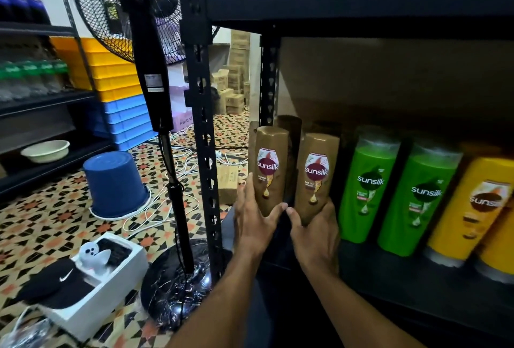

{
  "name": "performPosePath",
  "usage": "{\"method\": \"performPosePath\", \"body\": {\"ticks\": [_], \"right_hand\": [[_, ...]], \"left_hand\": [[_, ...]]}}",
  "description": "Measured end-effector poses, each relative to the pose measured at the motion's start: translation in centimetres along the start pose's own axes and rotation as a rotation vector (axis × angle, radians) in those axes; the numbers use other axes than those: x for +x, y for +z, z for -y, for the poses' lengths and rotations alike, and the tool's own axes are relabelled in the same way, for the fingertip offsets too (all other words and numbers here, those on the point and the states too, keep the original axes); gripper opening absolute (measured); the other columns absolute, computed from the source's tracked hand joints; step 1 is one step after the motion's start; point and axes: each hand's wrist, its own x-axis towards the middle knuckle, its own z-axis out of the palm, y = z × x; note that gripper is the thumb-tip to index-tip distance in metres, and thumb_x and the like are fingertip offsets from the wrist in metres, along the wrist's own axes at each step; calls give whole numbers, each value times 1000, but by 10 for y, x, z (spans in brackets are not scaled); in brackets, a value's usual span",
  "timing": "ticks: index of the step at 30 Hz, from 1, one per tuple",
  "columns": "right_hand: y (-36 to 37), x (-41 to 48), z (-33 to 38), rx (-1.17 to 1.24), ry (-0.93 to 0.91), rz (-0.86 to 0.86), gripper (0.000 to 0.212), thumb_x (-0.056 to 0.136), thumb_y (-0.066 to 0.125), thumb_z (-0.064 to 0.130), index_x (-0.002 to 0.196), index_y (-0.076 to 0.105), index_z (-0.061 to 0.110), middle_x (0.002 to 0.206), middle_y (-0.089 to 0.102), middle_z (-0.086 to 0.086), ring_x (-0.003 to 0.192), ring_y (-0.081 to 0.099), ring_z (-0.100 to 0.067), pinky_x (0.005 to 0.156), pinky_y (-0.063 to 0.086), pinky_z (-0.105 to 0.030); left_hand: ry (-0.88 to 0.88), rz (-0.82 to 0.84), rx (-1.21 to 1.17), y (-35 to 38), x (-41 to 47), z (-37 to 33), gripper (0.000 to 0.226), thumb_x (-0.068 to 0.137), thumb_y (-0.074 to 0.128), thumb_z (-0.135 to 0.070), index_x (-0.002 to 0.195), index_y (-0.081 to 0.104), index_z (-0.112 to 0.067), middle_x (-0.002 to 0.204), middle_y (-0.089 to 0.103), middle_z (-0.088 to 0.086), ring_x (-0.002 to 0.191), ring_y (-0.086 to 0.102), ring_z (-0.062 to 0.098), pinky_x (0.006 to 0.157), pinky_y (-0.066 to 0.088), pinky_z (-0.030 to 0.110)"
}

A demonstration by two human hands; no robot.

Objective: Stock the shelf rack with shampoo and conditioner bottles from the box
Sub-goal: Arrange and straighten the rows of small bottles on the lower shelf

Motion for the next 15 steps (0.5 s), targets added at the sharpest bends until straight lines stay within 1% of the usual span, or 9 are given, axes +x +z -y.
{"method": "performPosePath", "body": {"ticks": [1,3,4,5,7,9,10,13,15], "right_hand": [[0,0,0,-7,-5,-3,80,83,77,42,146,38,11,137,57,-14,122,57,-35,98,50,-40],[0,0,-1,-13,-12,-4,78,84,78,35,147,38,10,138,56,-15,122,57,-35,99,49,-41],[0,0,-1,-16,-12,-3,77,85,77,32,147,38,10,138,56,-15,122,57,-36,98,49,-41],[0,0,-1,-20,-8,-3,75,86,77,32,146,39,10,138,56,-15,121,57,-36,97,48,-40],[0,0,-1,-28,-8,-3,73,87,76,31,146,39,9,138,56,-15,121,57,-36,95,47,-40],[-1,1,-2,-38,-11,-5,74,88,76,30,147,38,7,140,55,-17,122,56,-37,96,46,-40],[-1,1,-2,-43,-7,-3,76,88,75,30,148,36,7,142,54,-17,123,55,-38,97,45,-40],[0,2,-3,-41,7,8,81,89,74,33,152,31,8,146,51,-18,126,54,-38,100,46,-41],[1,2,-4,-44,7,10,81,89,73,36,152,30,9,146,50,-18,126,54,-39,99,48,-43]], "left_hand": [[6,-5,-12,0,0,1,103,74,88,-42,156,26,-32,148,48,7,136,47,26,108,47,49],[19,-15,-50,0,1,4,97,70,91,-40,147,32,-37,132,61,0,120,59,23,97,54,49],[20,-15,-56,0,1,5,94,69,91,-40,144,34,-38,126,64,-2,115,62,21,93,56,48],[17,-11,-57,0,1,5,92,69,91,-42,143,36,-38,124,65,-3,114,62,20,92,57,48],[27,-19,-62,-1,1,3,88,72,86,-52,145,39,-35,128,63,-3,119,60,19,96,55,47],[39,-22,-63,-1,-1,1,85,75,74,-67,147,40,-35,137,56,-2,128,54,19,101,53,47],[46,-20,-62,-2,-2,0,85,76,70,-69,148,40,-35,140,53,-1,131,52,20,103,52,47],[50,-17,-41,-2,-1,1,85,80,77,-57,152,40,-30,144,51,2,133,49,19,106,50,45],[43,-12,-23,-2,0,1,84,82,78,-53,153,40,-27,146,52,1,135,48,19,109,47,40]]}}
